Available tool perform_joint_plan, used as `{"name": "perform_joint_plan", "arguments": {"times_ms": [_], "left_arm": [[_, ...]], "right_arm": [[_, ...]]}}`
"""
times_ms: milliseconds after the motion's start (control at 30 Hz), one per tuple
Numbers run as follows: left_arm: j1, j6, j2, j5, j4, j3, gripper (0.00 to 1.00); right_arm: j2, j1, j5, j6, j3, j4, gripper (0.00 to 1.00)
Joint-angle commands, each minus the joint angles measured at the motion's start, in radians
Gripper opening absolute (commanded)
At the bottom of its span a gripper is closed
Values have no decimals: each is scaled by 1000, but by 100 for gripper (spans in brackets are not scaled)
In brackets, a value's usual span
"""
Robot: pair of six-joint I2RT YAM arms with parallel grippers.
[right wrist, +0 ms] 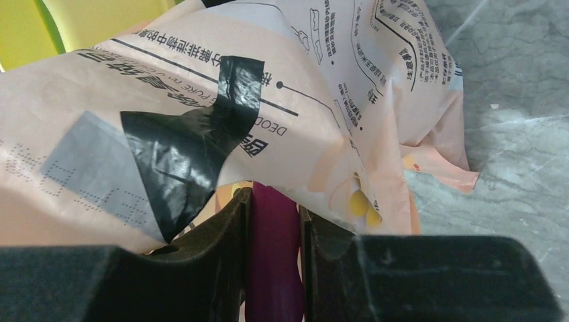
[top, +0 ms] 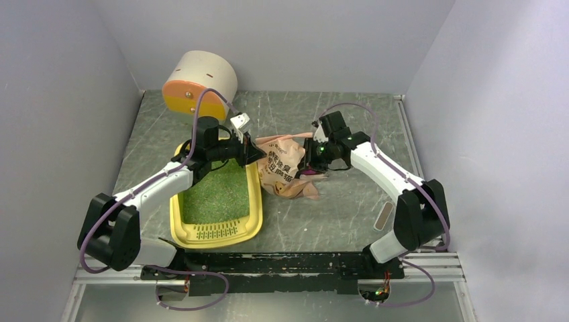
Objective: Fill the litter box with clean litter
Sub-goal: 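Scoop the cat litter from the cat litter bag.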
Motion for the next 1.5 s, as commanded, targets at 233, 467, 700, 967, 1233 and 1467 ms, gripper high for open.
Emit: {"name": "perform_joint_plan", "arguments": {"times_ms": [233, 467, 700, 967, 1233, 1467], "left_arm": [[-15, 19, -16, -29, -19, 17, 5], [-16, -3, 3, -33, -3, 27, 5], [-15, -62, 19, -94, 28, 28, 5], [-4, -143, 45, -106, 95, 43, 5], [6, -157, 23, -118, 106, 41, 5], [28, -176, 6, -137, 104, 43, 5]], "right_arm": [[-118, -36, -260, 210, -293, 609, 0], [-230, -220, -536, 558, -579, 1212, 0], [-233, -321, -669, 816, -725, 1608, 0], [-203, -509, -754, 1221, -916, 2136, 0], [-210, -596, -789, 1260, -973, 2123, 0], [-484, -623, -722, 567, -798, 1005, 0]]}}
